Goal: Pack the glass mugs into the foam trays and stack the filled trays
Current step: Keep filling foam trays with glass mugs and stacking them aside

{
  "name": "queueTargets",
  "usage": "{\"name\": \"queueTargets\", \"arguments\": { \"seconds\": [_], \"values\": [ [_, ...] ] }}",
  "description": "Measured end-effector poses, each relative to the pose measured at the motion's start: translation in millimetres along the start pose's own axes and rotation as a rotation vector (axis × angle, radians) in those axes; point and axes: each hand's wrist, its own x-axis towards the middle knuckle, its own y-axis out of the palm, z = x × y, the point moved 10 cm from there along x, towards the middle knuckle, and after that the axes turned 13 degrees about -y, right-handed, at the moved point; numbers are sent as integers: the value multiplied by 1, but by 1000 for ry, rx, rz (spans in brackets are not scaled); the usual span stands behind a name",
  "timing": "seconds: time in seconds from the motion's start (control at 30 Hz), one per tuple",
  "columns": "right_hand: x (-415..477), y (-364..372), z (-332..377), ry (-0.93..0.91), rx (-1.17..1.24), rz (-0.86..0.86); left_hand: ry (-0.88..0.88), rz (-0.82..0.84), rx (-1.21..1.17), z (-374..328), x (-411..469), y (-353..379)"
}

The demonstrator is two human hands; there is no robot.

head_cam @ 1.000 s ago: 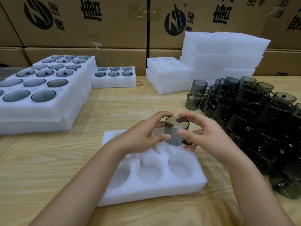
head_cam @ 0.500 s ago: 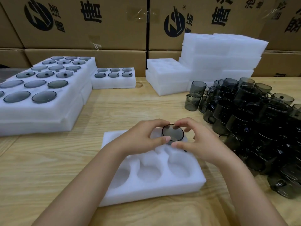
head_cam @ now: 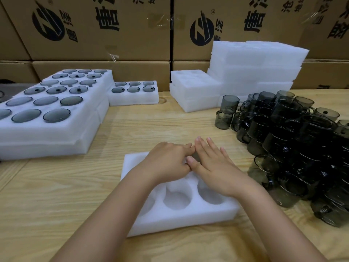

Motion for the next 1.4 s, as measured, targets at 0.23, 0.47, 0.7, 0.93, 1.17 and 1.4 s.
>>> {"name": "queueTargets", "arguments": {
  "seconds": [0.23, 0.47, 0.7, 0.93, 1.17, 1.4],
  "values": [
    [-75, -86, -3, 52, -132, -795, -38, -19, -172, 12, -5, 5],
    [-174, -84, -37, 467, -508, -863, -30, -52, -239, 13, -8, 4],
    [-173, -66, -48, 529, -424, -661, -24, -51, -243, 14, -8, 4],
    [-173, -68, -29, 447, -388, -723, -2, -58, -233, 15, -7, 6],
    [-150, -110, 24, 153, -448, -877, 21, -60, -288, 17, -6, 9],
    [-40, -116, 66, -225, -59, -540, -166, -5, -1558, 59, -2, -20]
  ]
}}
